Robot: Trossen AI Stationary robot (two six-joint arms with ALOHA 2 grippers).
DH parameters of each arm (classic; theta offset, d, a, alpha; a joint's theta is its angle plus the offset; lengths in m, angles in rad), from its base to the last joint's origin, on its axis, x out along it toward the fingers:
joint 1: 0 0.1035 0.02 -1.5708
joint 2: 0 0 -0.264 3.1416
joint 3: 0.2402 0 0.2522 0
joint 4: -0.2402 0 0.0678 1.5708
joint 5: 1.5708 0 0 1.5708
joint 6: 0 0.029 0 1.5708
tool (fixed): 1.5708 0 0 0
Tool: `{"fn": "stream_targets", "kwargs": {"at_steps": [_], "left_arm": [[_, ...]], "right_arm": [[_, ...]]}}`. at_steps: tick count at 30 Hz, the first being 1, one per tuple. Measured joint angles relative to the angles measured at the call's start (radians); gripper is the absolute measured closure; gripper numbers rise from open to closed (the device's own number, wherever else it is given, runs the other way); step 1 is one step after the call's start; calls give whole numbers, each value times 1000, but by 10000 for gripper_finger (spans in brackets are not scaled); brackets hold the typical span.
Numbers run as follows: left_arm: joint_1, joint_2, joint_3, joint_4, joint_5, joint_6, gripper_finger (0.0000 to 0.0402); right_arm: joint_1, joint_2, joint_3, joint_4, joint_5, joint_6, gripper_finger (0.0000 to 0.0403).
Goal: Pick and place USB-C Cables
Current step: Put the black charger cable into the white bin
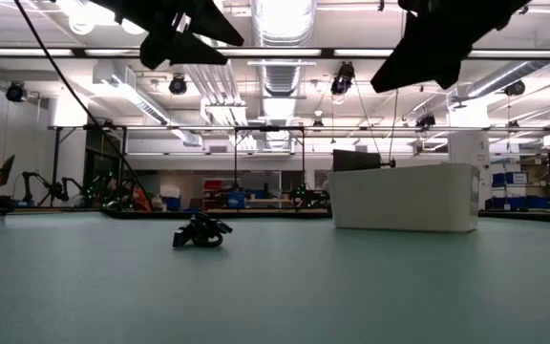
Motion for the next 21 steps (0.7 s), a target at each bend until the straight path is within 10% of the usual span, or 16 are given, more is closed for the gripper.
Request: {"fn": "stream_targets", "kwargs": {"at_steps": [13,21], "left_arm": [[0,191,8,-26,139,-440,155],[-1,315,135,-440,283,-751,156]], "right_arm": [[5,-120,-75,56,-5,-135,339],[4,-121,-76,54,-6,-176,339]]}}
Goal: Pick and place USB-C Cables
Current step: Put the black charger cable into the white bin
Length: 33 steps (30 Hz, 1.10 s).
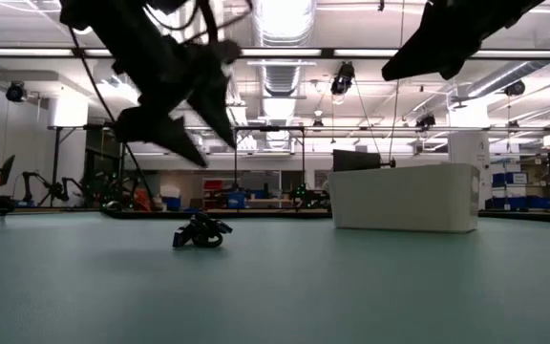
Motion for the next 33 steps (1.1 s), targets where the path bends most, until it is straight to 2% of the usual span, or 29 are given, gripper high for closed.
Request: {"fn": "stream_targets", "kwargs": {"at_steps": [3,9,16,27,33], "left_arm": [[-6,62,64,-174,40,-86,156],[-27,186,188,-285,85,-120,156],[-56,288,341,-504,88,-159,156],[-89,346,333,-442,90,-257,156],[-94,393,326,-356,80,-271,156]], "right_arm": [[0,10,0,-3,-1,-10,339],[0,8,-12,-6,-1,-19,339],[0,9,-23,-3,-1,-24,339],[0,9,-51,2,0,-14,339],[0,8,-51,5,0,-14,339]]}}
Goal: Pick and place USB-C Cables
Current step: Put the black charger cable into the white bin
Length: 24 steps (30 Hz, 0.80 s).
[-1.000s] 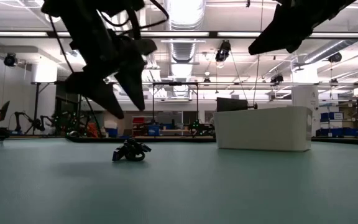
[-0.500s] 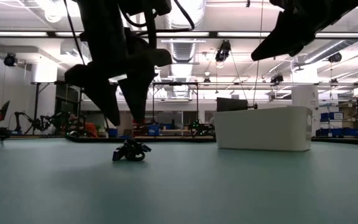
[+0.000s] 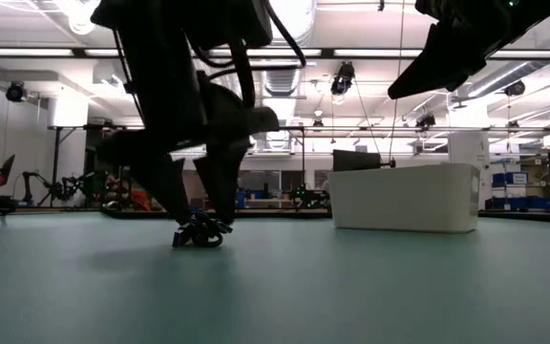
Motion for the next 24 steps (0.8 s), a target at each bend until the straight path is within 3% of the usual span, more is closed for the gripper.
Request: {"fn": "stream_targets", "kwargs": {"at_steps": [14,24], "left_arm": [[-1,36,-2,16,-15,0,160],[-1,37,-6,11,-24,7,259]], "right_arm": [[0,0,0,7,0,11,339],[0,0,0,14,0,12,339]]}}
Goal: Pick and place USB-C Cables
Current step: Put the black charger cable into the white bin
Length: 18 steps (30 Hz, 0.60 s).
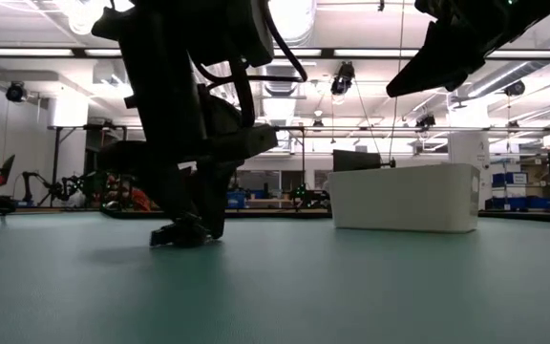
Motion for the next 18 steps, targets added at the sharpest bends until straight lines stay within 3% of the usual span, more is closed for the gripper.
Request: {"fn": "stream_targets", "kwargs": {"at_steps": [10,18], "left_arm": [[0,0,-3,11,-15,55,377],[-1,-38,-5,25,-46,146,380]], "right_arm": [[0,0,-14,6,-2,39,339],[1,0,-26,16,-9,41,339]]}}
